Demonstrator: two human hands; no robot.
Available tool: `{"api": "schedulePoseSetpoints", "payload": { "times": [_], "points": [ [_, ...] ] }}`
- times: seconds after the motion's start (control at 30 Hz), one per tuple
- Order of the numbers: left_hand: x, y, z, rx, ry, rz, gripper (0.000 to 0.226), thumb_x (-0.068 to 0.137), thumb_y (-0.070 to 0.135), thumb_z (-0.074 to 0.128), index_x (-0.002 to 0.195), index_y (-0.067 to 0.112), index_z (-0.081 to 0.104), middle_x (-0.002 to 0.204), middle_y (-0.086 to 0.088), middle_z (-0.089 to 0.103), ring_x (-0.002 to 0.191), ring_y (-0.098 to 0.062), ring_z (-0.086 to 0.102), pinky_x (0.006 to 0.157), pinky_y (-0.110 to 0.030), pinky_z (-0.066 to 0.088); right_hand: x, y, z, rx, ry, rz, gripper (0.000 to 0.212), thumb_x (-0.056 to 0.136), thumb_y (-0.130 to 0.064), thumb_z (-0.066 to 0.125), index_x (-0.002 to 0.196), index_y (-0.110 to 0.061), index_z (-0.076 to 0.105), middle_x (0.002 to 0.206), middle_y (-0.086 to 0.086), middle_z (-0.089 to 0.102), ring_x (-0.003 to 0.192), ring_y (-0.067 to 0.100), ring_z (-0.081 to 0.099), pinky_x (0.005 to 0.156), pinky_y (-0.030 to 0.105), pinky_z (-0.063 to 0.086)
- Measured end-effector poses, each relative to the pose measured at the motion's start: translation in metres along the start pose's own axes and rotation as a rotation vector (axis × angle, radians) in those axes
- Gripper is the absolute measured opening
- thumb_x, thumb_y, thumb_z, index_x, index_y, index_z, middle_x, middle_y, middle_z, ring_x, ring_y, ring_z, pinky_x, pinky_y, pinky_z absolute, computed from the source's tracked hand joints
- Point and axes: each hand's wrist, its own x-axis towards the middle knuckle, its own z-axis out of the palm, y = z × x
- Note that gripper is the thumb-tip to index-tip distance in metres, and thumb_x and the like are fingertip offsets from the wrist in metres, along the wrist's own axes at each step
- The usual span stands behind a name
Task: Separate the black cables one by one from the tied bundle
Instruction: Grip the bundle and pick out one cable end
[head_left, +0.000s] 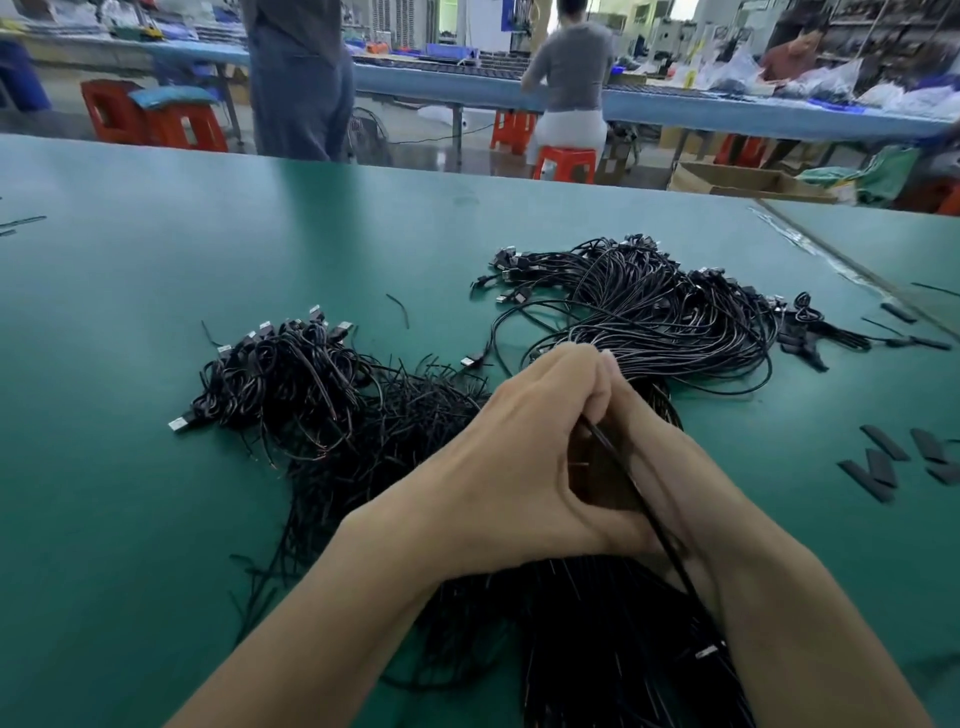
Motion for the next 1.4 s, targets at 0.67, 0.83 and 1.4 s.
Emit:
{"api": "schedulePoseSetpoints", "payload": {
  "times": [0.67,0.83,1.4],
  "points": [
    [-0.008,-0.054,-0.012,0.118,0.453,-0.401,0.036,0.099,0.042,0.048,0.110,0.019,0.074,0.119,0.006,0.063,0.116,-0.006,0.057,0.102,-0.023,0.044,-0.063,-0.028,-0.011,-0.279,-0.534,-0.373,0.019,0.096,-0.008,0.058,0.095,-0.023,0.071,0.094,0.006,0.075,0.069,0.016,0.069,0.054,0.020,0.048],
    [0.001,-0.044,-0.025,-0.032,0.933,-0.351,0.041,0.105,0.046,0.037,0.078,0.025,0.058,0.085,0.008,0.070,0.085,-0.006,0.069,0.079,-0.024,0.052,-0.045,-0.018,-0.028,-0.461,0.022,-0.439,0.038,0.097,0.007,0.049,0.080,-0.022,0.066,0.079,0.004,0.072,0.046,0.001,0.051,0.044,0.008,0.035],
    [-0.004,-0.028,-0.040,0.469,0.787,-0.363,0.042,0.086,0.052,0.071,0.059,0.024,0.056,0.047,0.010,0.048,0.044,-0.010,0.044,0.050,-0.024,0.031,-0.032,-0.023,-0.075,-0.501,0.706,-0.437,0.026,0.102,-0.018,0.053,0.079,-0.028,0.063,0.062,-0.010,0.050,0.054,0.009,0.037,0.052,0.028,0.032]
  ]
}}
